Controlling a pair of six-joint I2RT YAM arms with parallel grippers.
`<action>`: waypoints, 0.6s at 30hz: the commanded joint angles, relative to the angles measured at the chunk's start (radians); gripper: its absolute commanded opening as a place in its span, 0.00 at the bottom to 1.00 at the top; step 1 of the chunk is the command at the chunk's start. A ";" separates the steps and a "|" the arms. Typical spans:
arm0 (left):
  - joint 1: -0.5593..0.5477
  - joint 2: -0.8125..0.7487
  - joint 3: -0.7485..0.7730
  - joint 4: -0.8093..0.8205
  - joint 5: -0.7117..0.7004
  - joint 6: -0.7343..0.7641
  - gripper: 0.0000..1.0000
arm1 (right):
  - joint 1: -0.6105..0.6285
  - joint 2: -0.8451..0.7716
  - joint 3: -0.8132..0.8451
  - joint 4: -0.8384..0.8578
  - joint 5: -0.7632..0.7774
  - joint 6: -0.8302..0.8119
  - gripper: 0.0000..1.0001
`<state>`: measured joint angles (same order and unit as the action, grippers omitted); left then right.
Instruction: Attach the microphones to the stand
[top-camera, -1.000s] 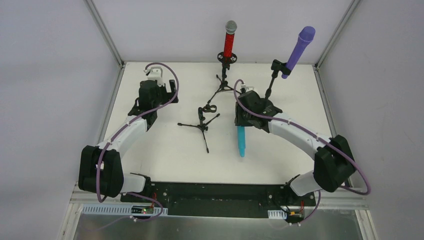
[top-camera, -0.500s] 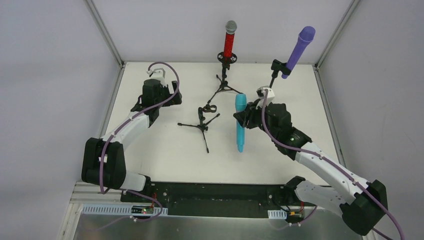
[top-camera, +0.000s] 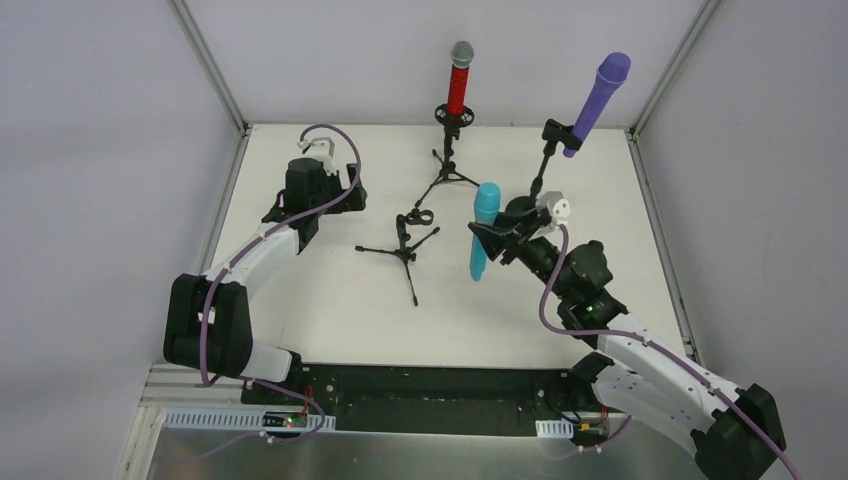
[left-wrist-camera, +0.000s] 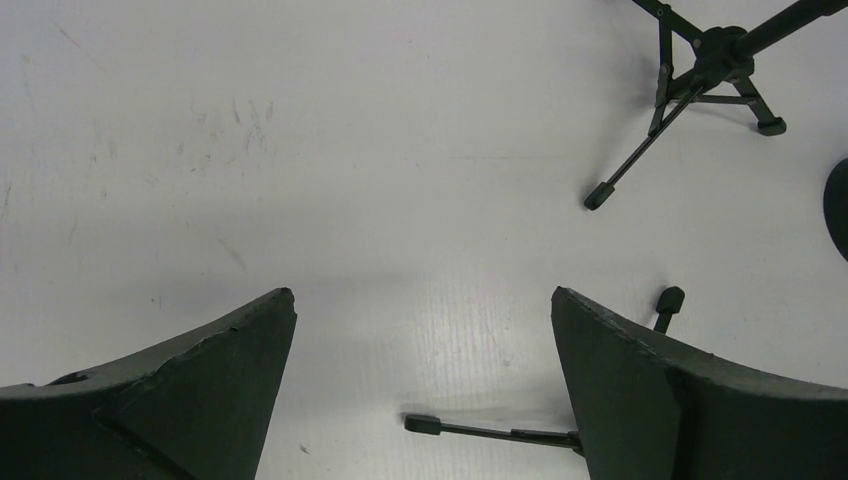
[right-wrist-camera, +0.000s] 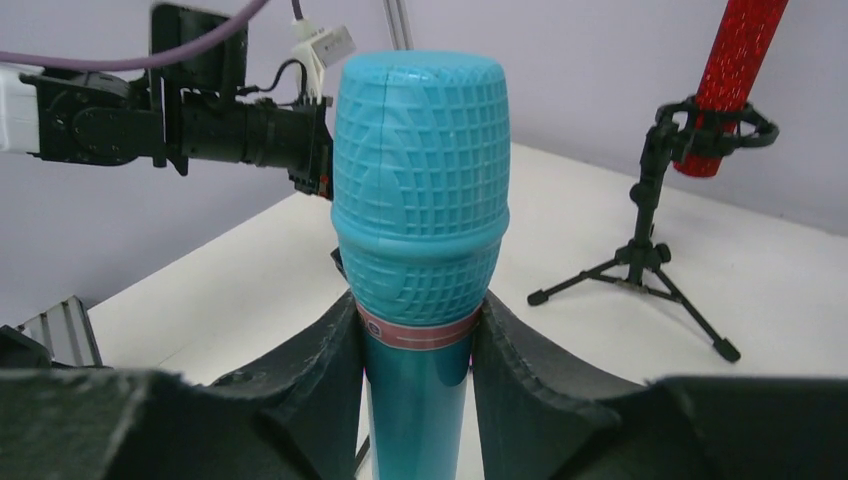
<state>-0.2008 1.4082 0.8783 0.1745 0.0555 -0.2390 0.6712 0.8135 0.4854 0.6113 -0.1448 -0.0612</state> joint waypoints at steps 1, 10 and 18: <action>0.009 0.005 0.041 -0.001 0.051 0.077 0.99 | -0.003 0.025 -0.006 0.317 -0.018 -0.034 0.00; 0.009 -0.024 0.036 0.002 0.073 0.193 0.99 | -0.003 0.199 0.116 0.487 -0.117 -0.039 0.00; 0.007 -0.013 0.032 0.012 0.095 0.182 0.99 | -0.003 0.344 0.285 0.553 -0.190 -0.051 0.00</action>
<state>-0.2008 1.4109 0.8818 0.1741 0.1223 -0.0696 0.6712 1.1122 0.6643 1.0065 -0.2714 -0.0956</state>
